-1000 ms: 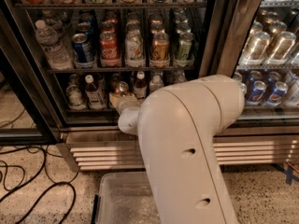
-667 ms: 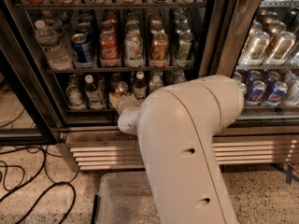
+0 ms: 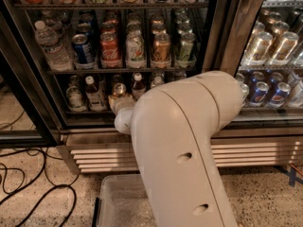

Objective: Pick orange can from bottom shelf of fridge

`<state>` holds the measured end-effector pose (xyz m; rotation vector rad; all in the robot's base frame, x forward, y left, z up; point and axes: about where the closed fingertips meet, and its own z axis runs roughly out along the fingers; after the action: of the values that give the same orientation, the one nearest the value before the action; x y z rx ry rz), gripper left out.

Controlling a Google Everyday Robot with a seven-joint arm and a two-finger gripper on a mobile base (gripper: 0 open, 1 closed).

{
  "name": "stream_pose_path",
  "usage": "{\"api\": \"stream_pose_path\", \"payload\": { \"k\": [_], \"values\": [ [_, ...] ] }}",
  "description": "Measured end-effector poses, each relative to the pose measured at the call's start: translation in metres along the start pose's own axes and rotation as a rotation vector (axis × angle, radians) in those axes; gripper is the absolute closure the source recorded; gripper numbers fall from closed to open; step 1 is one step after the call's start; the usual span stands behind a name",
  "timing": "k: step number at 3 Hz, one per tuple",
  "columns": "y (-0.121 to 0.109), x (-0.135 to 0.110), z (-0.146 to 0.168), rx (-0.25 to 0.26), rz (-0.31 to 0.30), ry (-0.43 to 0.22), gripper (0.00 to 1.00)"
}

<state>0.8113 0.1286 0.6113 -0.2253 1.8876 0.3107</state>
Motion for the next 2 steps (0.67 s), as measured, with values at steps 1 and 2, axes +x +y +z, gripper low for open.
{"api": "stream_pose_path", "payload": {
  "k": [1, 2],
  "values": [
    [0.0, 0.0, 0.0, 0.0, 0.0, 0.0, 1.0],
    [0.0018, -0.0024, -0.0024, 0.003, -0.003, 0.001, 1.0]
  ]
}}
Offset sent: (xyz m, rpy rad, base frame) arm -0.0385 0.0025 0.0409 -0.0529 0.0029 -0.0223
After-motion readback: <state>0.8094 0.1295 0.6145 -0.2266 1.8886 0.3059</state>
